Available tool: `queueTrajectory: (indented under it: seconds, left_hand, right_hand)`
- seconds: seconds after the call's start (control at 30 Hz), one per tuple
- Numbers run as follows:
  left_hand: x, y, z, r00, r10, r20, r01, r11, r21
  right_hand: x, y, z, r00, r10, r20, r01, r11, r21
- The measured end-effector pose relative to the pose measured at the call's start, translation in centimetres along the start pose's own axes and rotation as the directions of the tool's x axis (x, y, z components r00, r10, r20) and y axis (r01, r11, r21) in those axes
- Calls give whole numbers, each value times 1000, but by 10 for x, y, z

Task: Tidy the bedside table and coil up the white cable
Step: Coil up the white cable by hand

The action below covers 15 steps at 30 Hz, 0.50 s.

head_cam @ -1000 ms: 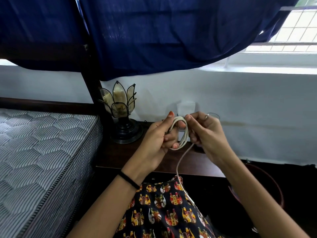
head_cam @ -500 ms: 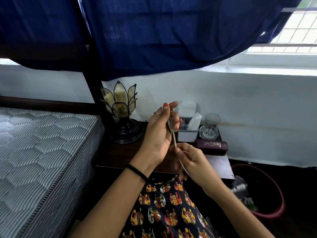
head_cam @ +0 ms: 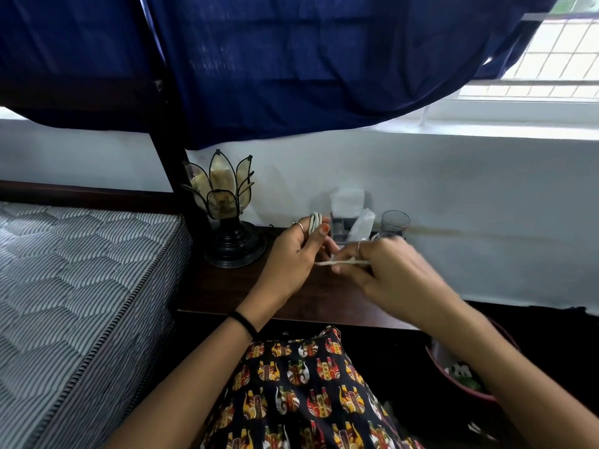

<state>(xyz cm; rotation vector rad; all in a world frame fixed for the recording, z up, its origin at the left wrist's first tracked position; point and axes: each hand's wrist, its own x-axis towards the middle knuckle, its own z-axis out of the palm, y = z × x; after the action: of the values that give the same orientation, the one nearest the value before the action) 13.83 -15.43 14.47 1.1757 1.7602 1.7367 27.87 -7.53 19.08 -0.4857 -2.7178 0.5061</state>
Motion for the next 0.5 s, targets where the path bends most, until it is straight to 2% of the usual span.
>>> queueTrajectory:
  seconds: [0.13,0.23,0.33,0.5]
  left_hand:
    - [-7,2,0,990,-58,128,63,997,-33]
    - [-12,6,0,970,-134,202,148,987,-56]
    - [-17,13,-1,951,-163,262,202,970,-132]
    - [-24,27,-2,953,-153,262,224,938,-266]
  right_hand:
    - [16,3,-24,991,-109,-77,104,993,-60]
    - [28,7,-36,978,-197,-63,195,980,-41]
    - [38,11,-39,975,-219,-36,218,976,-28]
    - [42,18,-29,987,-127,-103,147,964,222]
